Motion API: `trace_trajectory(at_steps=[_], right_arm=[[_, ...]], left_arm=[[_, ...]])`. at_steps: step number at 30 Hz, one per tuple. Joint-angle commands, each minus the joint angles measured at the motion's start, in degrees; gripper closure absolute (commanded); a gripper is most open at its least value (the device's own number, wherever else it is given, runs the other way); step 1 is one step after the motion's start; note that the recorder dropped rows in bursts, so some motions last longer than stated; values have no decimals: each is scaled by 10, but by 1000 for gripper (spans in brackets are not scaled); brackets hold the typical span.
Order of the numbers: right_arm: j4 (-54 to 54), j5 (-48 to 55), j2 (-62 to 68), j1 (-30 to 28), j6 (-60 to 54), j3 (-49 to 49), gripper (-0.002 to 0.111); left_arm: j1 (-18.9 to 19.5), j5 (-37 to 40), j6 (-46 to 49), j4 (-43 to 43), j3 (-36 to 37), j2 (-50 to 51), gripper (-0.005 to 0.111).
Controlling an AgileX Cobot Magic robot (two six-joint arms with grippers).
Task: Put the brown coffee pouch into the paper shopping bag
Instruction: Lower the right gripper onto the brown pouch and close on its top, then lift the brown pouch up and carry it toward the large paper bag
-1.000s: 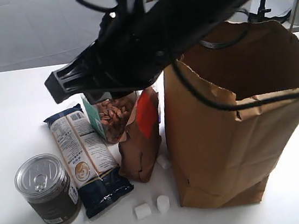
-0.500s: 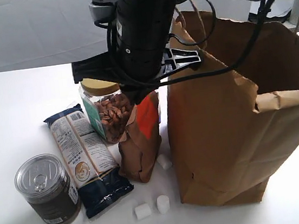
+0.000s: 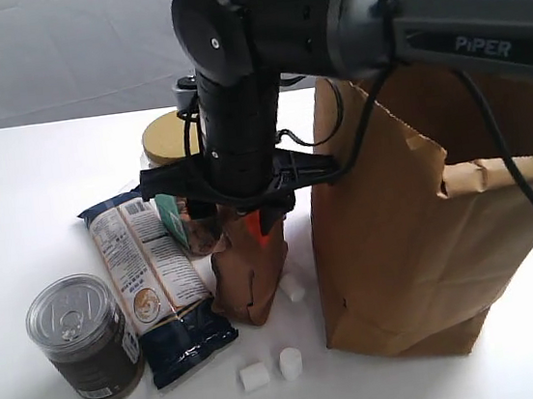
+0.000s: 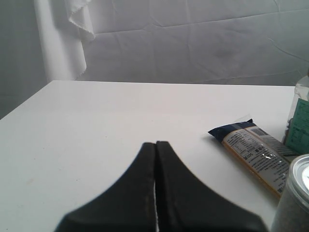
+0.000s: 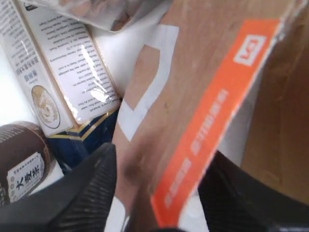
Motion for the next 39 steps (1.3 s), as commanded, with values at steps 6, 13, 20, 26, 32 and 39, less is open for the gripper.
trace_trajectory(at_steps=[6,13,20,26,32,39], right_arm=[[-27,-33,10,-4,26,-4,108],[-29,-73,-4,24,18,-4,108],[-114,-88,-59,67,-3,-4,108],[-144,-89,-125,87,-29,-4,108],[-144,-90,-187,105,-50,-4,108],[-136,-89,-264,119,-85,-4,108]], left_arm=[[2,-3,-1,3,2,-2,107],[2,-3,-1,3,2,-2,107],[2,-3,-1,3,2,-2,107],[2,-3,-1,3,2,-2,107],[2,-3,-1,3,2,-2,107],[2,-3,-1,3,2,-2,107]])
